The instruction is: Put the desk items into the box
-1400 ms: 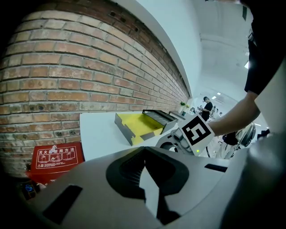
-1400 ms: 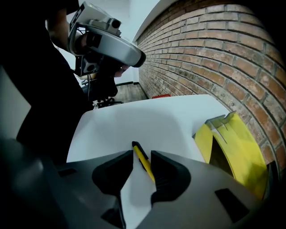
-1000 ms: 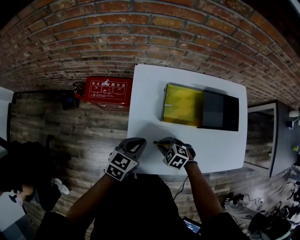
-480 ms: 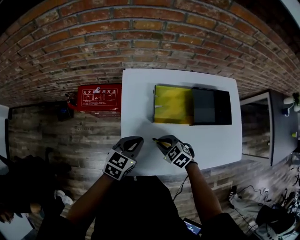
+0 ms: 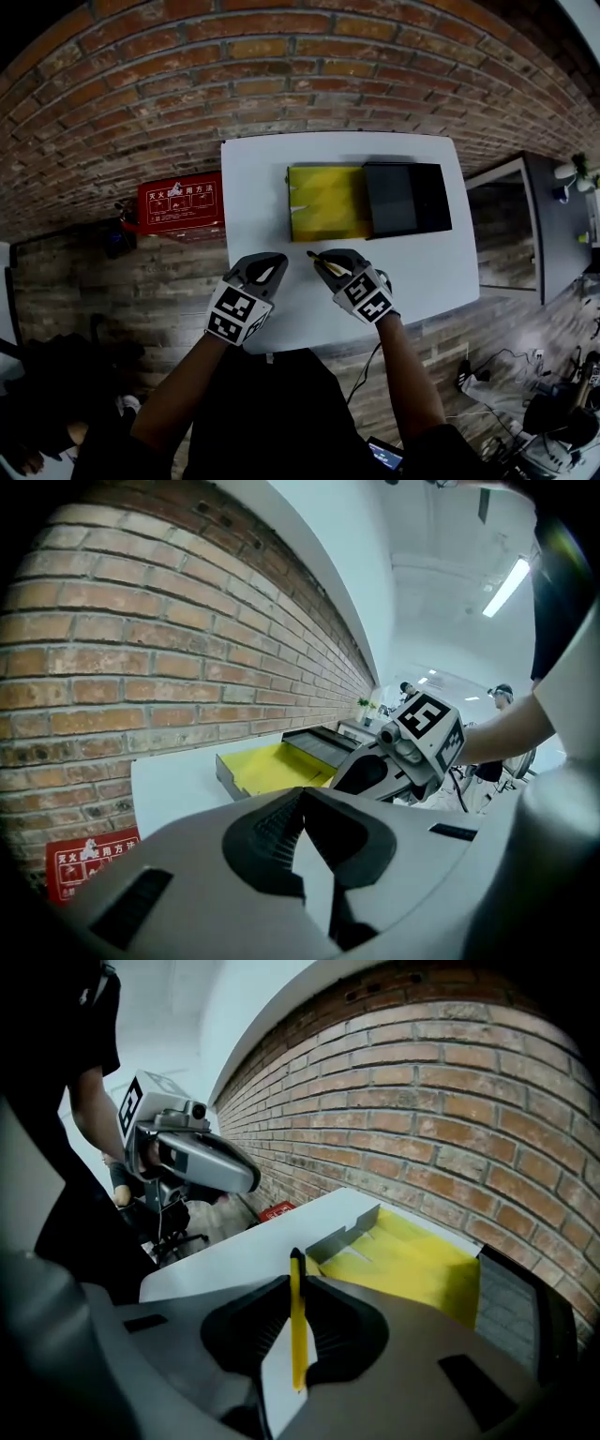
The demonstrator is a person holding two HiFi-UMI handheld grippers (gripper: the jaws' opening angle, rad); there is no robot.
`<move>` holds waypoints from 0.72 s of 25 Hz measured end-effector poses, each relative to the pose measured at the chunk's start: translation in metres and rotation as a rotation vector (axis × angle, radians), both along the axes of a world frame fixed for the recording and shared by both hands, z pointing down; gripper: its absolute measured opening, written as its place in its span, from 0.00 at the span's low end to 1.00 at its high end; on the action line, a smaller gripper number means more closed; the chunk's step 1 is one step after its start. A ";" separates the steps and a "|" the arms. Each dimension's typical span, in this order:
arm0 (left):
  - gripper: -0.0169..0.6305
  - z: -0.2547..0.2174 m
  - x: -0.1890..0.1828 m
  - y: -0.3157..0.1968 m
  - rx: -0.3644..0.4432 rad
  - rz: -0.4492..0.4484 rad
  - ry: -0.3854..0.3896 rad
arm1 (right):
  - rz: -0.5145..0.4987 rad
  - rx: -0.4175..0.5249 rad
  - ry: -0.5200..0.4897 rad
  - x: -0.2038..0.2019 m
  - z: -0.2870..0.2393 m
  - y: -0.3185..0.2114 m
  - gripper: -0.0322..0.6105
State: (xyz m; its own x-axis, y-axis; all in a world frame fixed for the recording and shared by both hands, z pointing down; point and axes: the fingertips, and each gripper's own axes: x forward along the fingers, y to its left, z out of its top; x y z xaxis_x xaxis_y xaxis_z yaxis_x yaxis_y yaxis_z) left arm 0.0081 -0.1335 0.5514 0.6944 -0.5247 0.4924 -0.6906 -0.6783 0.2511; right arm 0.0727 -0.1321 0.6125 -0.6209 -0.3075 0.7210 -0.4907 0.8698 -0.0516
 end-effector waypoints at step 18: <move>0.05 0.013 0.023 -0.049 0.002 0.053 0.011 | 0.190 0.051 -0.003 0.013 -0.009 -0.091 0.15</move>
State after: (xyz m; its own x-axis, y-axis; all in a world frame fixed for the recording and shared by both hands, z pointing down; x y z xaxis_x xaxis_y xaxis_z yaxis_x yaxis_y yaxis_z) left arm 0.0312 -0.1823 0.5642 0.7263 -0.4880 0.4840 -0.6511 -0.7141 0.2571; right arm 0.0859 -0.2235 0.6037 -0.5505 -0.4558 0.6995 -0.6464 0.7629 -0.0116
